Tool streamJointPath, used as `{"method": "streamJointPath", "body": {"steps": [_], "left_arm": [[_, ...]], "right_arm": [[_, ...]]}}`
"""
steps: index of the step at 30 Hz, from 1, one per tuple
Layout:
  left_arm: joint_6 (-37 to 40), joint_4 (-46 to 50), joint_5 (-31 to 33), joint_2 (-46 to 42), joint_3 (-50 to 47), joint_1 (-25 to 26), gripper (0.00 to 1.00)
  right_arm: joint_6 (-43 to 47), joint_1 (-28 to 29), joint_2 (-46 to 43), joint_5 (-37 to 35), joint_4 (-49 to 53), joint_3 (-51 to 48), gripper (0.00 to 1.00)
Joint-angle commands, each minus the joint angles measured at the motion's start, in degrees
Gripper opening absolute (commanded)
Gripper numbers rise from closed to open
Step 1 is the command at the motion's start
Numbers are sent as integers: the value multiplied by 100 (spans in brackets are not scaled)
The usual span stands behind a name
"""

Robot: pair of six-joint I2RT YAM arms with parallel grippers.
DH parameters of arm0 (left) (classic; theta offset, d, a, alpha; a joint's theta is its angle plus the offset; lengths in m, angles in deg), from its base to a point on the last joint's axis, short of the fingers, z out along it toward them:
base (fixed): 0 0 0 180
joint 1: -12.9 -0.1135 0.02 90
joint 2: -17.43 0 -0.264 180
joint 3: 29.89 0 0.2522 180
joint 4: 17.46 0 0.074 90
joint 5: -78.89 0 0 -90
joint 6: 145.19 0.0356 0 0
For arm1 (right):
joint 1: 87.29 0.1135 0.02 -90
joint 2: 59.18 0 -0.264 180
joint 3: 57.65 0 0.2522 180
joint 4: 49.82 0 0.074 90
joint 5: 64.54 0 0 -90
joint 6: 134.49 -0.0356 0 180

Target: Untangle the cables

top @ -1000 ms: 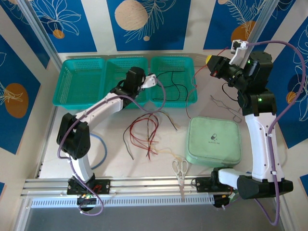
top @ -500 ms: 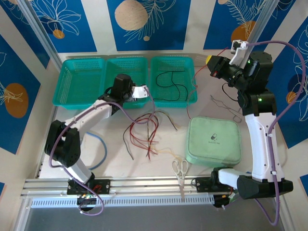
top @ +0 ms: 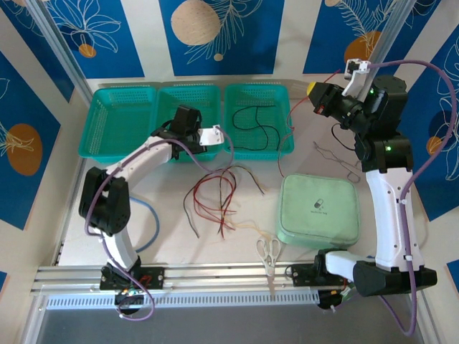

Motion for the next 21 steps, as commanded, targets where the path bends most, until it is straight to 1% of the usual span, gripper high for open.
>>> {"method": "streamJointPath", "body": {"steps": [1,7,12,15,17,18,21], "left_arm": [[-174,713,-302,301,370,-85,0],[-330,873,-333,688,623,-95,0],[-413,1323,-298,1036,1029,-108,0],[-464,1493,-297,1098,1253,-121,1],[-520,1498,-317,1045,1351,-130,21],[-535,1504,-301,1016,1399,-139,28],[-570,1468,-223,924,1507,-138,41]], "right_arm": [[123,12,-27,76,51,197,0],[123,14,15,105,62,233,0],[123,24,17,128,86,249,0],[132,21,17,122,88,259,0],[130,33,9,123,87,259,0],[131,40,9,123,87,259,0],[140,49,8,114,92,247,0]]}}
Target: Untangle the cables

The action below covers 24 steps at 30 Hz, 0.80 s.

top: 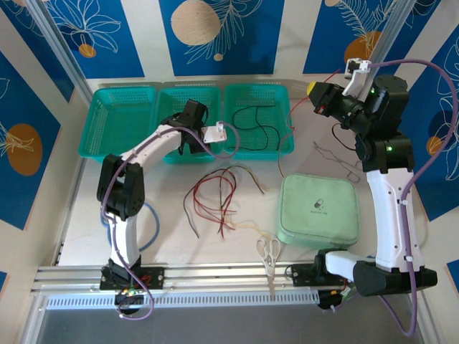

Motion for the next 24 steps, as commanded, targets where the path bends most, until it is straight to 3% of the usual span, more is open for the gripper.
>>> {"method": "streamJointPath", "body": {"steps": [1,10,13,15,20,24], "left_arm": [[-84,157,-30,-158,251,-62,44],[-562,295,86,-529,909,-23,59],[-1427,277,-406,-865,1142,8,62],[-1998,165,-1143,-1163,1132,17,71],[-3633,-1818,-2809,-2056,-95,176,81],[-4830,-3471,-3396,-2287,-718,367,85]], "right_arm": [[102,40,4,105,30,176,0],[46,153,145,123,59,210,0],[45,314,224,72,21,278,0],[46,418,302,23,-11,365,0],[-6,635,547,-79,-94,671,0],[2,831,741,-132,-87,916,0]]}}
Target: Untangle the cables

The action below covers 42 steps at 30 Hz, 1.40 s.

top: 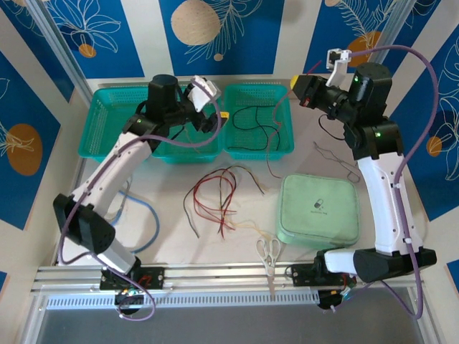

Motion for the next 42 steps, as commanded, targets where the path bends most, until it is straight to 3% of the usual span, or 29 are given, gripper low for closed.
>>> {"method": "streamJointPath", "body": {"steps": [1,4,8,14,16,19,20,27,31,33,37,42], "left_arm": [[-1632,-1772,-1072,125,-427,190,85],[-2160,-2157,-920,319,-375,567,87],[-1538,-2440,-147,407,-545,1240,91],[-1472,-2903,-462,789,-531,1461,90],[-1468,-2761,-393,914,-406,1516,85],[-1599,-2804,-146,992,-386,1533,54],[-1579,-2785,-133,1000,-370,1534,48],[-1670,-2866,-224,1105,-307,1540,49],[-1820,-3088,-253,1172,-381,1552,28],[-1891,-3245,-235,1172,-451,1545,23],[-2017,-3413,-286,1209,-474,1546,24],[-2246,-3903,-321,1302,-580,1551,32]], "right_arm": [[13,148,121,-90,-98,314,0],[30,275,188,-149,-92,423,0],[-102,341,172,-140,-138,502,0],[-148,357,157,-71,-85,694,0],[-119,350,155,-72,-57,749,0],[-110,329,137,-66,-46,779,0],[-110,312,128,-62,-40,780,0],[-163,233,121,4,-73,730,0],[-188,181,78,15,-96,677,0],[-238,120,56,45,-116,630,0],[-354,50,13,148,-189,518,0],[-499,-48,-29,264,-294,404,0]]}}
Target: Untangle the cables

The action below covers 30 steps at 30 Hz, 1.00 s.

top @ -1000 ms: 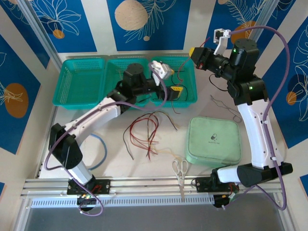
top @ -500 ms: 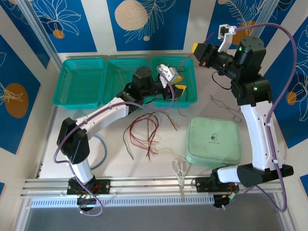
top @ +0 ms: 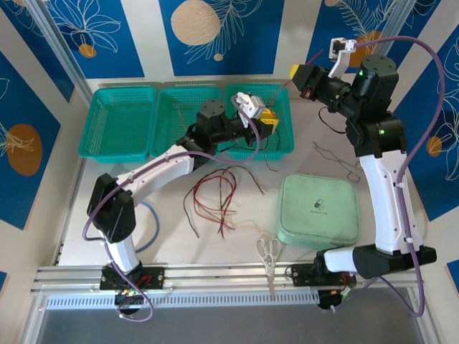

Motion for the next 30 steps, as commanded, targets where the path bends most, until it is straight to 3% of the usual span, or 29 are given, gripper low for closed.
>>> {"method": "streamJointPath", "body": {"steps": [1,4,8,12,18,21,28,30], "left_arm": [[-266,-569,-162,160,-32,29,32],[-328,-717,-183,232,-10,39,31],[-452,-829,-237,339,85,41,18],[-531,-922,-312,383,79,58,14],[-618,-1133,-285,367,-60,80,15],[-679,-1264,-270,367,-105,88,30],[-746,-1349,-298,444,-29,97,29],[-747,-1301,-308,470,23,120,21]], "right_arm": [[-204,-98,-155,208,-210,-101,0],[-340,-197,-175,309,-266,-121,0],[-536,-305,-190,474,-376,-186,0],[-791,-464,-216,671,-538,-300,0],[-1025,-592,-237,821,-713,-436,0],[-1134,-633,-249,889,-789,-512,0],[-1263,-671,-290,972,-871,-628,0],[-1295,-681,-296,1004,-903,-687,0]]}}
